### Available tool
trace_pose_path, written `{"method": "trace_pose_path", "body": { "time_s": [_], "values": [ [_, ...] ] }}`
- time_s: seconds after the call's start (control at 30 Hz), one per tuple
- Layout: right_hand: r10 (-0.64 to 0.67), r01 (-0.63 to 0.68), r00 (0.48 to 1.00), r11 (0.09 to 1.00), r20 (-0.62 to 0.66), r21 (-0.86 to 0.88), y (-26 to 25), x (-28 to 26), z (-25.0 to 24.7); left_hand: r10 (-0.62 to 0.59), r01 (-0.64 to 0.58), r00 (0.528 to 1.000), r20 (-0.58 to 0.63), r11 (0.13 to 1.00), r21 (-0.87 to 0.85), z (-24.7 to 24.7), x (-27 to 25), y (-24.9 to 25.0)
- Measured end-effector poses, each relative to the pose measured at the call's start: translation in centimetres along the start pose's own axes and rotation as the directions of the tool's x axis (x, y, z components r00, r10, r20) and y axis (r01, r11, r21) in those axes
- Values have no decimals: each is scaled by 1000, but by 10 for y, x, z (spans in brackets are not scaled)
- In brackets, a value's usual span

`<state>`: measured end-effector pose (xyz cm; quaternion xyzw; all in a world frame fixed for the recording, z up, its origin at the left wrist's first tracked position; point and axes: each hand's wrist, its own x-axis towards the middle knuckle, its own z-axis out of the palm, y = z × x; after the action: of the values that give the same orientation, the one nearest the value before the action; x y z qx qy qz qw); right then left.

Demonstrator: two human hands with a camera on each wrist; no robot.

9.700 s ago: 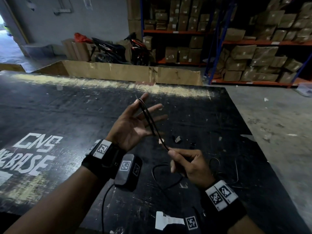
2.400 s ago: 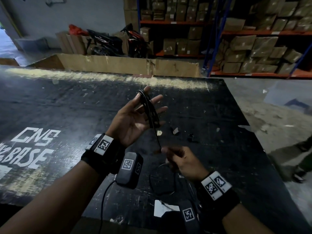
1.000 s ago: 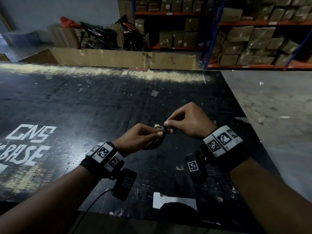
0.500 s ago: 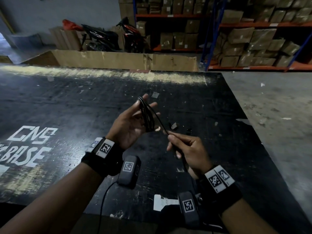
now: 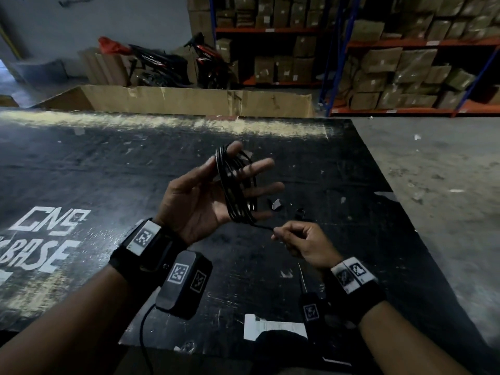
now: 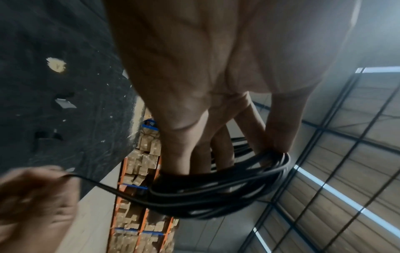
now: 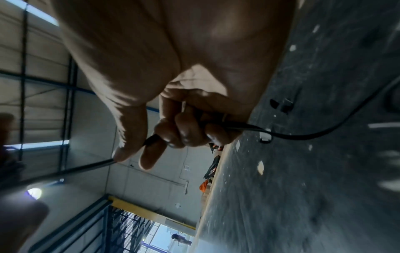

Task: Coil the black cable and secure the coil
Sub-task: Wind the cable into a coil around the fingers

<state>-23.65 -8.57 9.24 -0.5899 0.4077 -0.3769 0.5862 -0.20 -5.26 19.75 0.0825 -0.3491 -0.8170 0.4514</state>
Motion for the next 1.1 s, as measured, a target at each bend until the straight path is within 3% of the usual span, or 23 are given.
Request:
{"method": "trace_pose_path", "body": {
  "time_s": [0.1, 0.2, 0.33, 0.53, 0.83, 0.93, 1.1],
  "values": [
    [-78, 74, 997, 987, -20, -144, -19, 14, -12, -117, 116, 993, 20, 991, 73, 0, -9, -14],
    [-94, 97, 995, 955, 27, -281, -50, 28, -18, -220, 236, 971, -91, 934, 266, -10, -18, -30],
    [51, 14, 989, 903, 140, -429, -100, 30, -12, -191, 303, 943, -274, 835, 459, -20, -21, -38],
    [13, 58, 992, 835, 124, -547, -130, 26, 0, -100, 335, 906, -412, 764, 551, -28, -16, -40],
    [-176, 171, 984, 976, -27, -133, -81, -5, 27, 151, 119, 830, -536, 892, 436, -43, -11, -40],
    [-155, 161, 986, 983, -67, 86, -57, -13, 37, 192, 48, 818, -542, 917, 396, -41, -3, -36],
    [-49, 60, 998, 941, -41, 333, -25, -24, 40, 205, -129, 854, -478, 974, 188, -33, 7, -24]
  ]
}}
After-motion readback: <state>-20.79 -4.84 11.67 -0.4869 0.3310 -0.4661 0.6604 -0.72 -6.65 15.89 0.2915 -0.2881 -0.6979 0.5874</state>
